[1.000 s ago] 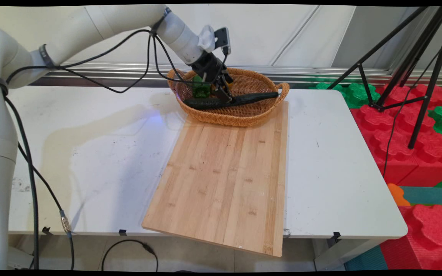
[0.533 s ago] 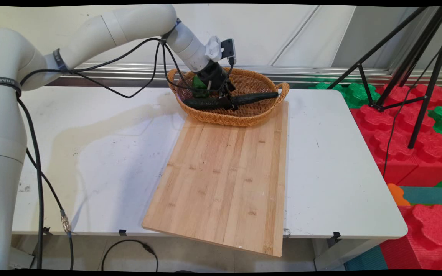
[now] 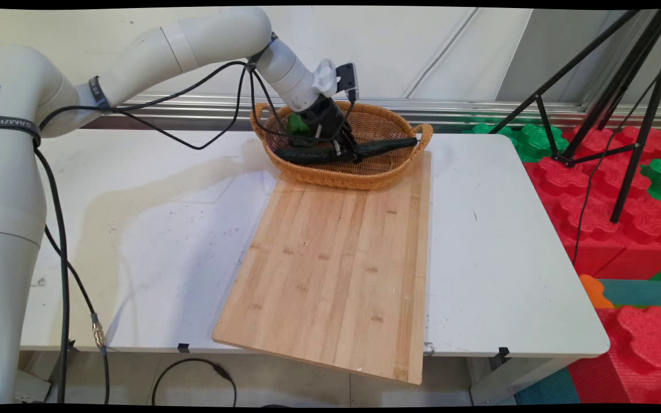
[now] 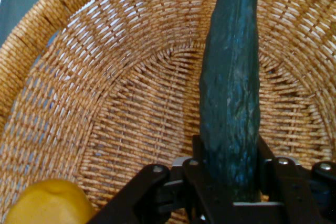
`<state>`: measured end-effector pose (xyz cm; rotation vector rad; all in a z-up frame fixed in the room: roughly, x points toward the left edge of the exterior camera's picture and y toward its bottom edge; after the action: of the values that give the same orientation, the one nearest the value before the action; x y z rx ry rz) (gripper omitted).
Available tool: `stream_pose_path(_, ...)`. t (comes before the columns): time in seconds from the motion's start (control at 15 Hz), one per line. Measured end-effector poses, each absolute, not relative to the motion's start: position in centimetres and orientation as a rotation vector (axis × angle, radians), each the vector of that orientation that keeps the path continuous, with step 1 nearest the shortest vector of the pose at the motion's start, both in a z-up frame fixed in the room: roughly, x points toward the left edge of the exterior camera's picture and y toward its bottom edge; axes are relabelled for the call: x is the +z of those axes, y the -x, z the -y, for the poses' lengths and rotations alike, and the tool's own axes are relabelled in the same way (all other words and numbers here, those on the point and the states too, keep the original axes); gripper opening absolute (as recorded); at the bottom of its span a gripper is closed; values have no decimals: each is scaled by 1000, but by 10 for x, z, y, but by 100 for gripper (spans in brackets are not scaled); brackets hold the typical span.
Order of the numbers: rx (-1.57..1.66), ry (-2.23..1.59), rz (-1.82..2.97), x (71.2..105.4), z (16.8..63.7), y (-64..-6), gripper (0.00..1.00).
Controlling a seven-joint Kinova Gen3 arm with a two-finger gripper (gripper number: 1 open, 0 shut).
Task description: Place the picked object on the cutting board
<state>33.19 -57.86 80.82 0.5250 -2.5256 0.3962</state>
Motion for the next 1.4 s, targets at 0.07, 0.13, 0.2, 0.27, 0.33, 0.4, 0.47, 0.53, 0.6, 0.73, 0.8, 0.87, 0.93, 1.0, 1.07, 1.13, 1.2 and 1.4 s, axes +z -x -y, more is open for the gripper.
stream_pose_path(0.07,399,-518,2525,809,578,-332,0)
stream_pose_path(0.13,403,-509,2526,811,578,-332,0)
stream_pose_path(0.2,409,-499,2526,813,577,-333,0)
stream_pose_path(0.27,416,-485,2526,816,575,-335,0)
stream_pose_path(0.33,423,-470,2526,820,573,-338,0)
stream_pose_path(0.4,429,-454,2526,824,570,-341,0)
stream_pose_path(0.47,438,-434,2525,828,568,-344,0)
stream_pose_path(0.53,447,-416,2524,833,564,-347,0)
stream_pose_path(0.6,455,-402,2522,838,561,-350,0)
stream_pose_path(0.73,474,-372,2512,850,554,-355,0)
stream_pose_path(0.8,483,-362,2504,856,551,-357,0)
stream_pose_path(0.87,493,-352,2494,863,546,-360,0)
stream_pose_path(0.93,502,-344,2484,870,543,-363,0)
stream_pose_path(1.0,510,-335,2471,878,538,-365,0)
stream_pose_path(1.07,513,-329,2464,883,536,-366,0)
stream_pose_path(1.13,518,-324,2453,891,531,-368,0)
stream_pose_path(1.2,519,-321,2445,896,528,-370,0)
stream_pose_path(1.4,517,-314,2417,916,514,-378,0)
